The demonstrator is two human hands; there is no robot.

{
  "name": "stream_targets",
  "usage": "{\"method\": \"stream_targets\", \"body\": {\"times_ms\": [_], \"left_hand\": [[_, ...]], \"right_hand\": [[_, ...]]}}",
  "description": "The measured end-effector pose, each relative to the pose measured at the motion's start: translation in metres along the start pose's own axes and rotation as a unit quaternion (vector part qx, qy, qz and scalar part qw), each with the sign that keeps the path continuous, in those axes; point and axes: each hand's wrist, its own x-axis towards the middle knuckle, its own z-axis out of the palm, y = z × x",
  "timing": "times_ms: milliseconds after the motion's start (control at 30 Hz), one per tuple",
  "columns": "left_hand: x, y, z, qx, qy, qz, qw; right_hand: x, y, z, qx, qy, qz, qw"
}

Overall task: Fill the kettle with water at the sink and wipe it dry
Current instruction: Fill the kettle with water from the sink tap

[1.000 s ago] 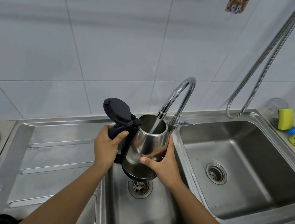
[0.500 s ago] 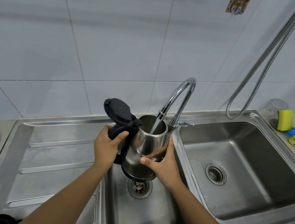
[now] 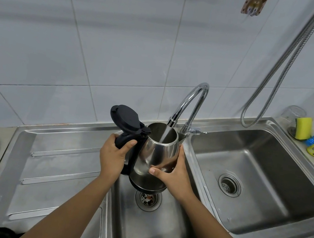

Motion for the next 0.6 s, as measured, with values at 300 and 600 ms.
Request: {"method": "stream_targets", "body": {"times_ms": [300, 600], "left_hand": [[0.001, 0.005, 0.004, -0.013, 0.002, 0.005, 1.0], [0.004, 0.005, 0.004, -0.022, 0.009, -0.01, 1.0]], "right_hand": [[0.002, -0.002, -0.005, 0.001, 0.002, -0.013, 1.0], [0.002, -0.016, -0.027, 0.052, 0.091, 0.004, 0.994]]}}
